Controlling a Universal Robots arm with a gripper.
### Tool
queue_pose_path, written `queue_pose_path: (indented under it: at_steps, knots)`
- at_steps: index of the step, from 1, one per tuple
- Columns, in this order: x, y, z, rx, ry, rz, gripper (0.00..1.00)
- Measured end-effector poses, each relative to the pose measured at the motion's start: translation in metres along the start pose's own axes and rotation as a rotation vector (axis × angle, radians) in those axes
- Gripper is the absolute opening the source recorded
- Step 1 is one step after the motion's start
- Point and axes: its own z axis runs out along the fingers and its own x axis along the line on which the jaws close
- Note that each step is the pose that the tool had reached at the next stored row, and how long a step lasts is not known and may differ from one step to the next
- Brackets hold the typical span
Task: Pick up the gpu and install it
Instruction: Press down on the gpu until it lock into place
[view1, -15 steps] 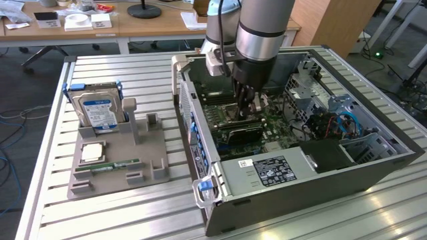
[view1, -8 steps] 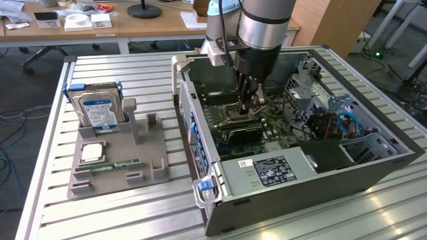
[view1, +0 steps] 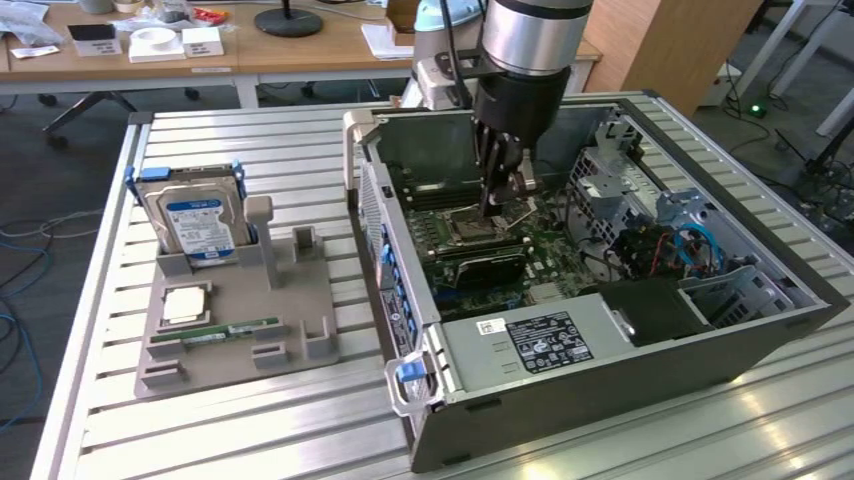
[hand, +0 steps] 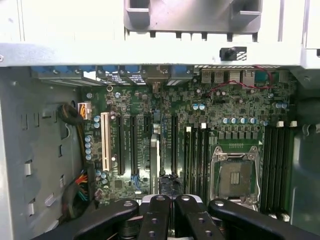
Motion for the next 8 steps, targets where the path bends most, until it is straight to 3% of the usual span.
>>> queue_pose_path:
  at_steps: [8]
  knots:
    - [0.0, -0.0001, -0.0011, 0.0, 0.0, 0.0, 0.11]
